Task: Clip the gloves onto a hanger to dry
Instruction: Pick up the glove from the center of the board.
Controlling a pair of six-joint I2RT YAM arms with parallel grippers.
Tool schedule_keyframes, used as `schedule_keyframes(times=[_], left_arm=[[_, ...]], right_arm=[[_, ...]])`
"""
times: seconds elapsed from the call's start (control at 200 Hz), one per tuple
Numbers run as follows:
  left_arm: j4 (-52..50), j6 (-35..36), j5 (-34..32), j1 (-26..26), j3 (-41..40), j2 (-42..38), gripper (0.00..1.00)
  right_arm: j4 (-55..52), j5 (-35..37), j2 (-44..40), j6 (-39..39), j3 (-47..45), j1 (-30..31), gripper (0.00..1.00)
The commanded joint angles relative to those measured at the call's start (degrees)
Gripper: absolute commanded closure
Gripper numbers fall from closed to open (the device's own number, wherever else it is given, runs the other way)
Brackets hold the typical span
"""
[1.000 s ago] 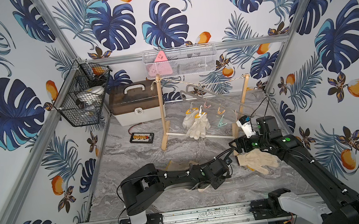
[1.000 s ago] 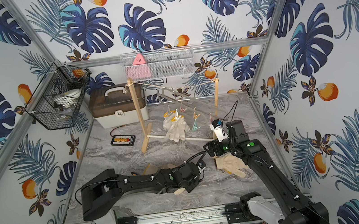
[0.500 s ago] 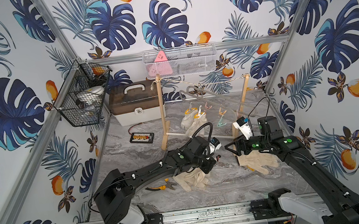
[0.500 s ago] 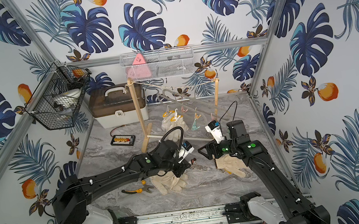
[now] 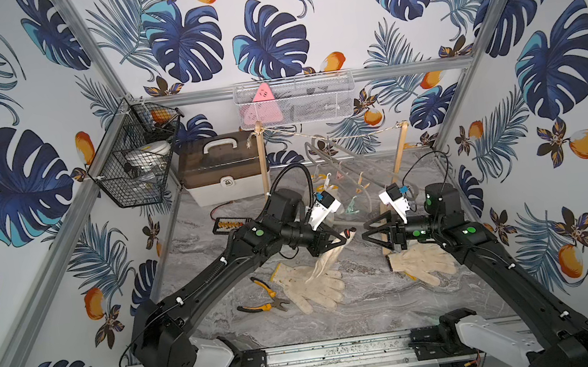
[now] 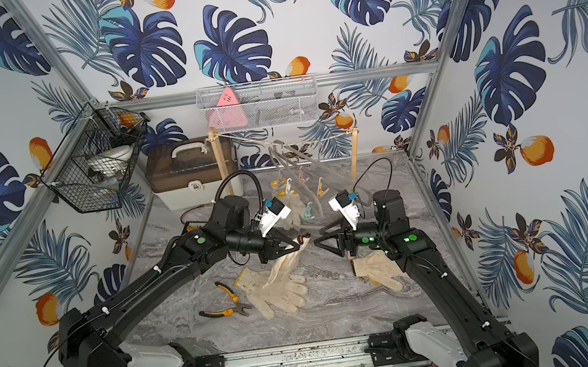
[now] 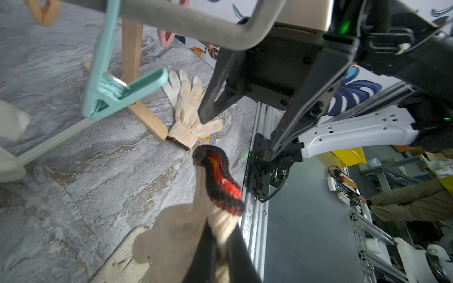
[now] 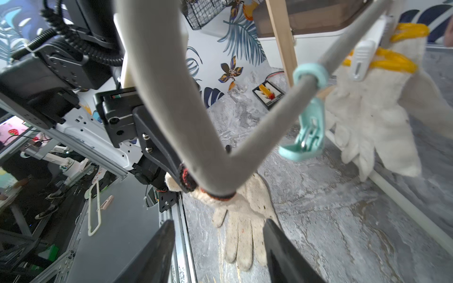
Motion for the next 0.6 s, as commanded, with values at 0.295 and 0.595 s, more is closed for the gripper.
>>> schedule_keyframes(times=[0.295, 0.595], left_arm=[[10.1, -8.5, 10.9, 2.5, -1.1, -1.1, 0.99], [10.4, -8.6, 11.6, 2.7, -1.8, -0.2, 0.95]], right_arm=[[3.0, -5.6, 5.6, -1.0, 3.9, 3.8, 0.58], [8.8, -6.9, 6.0, 3.7, 3.7, 4.9, 0.76]])
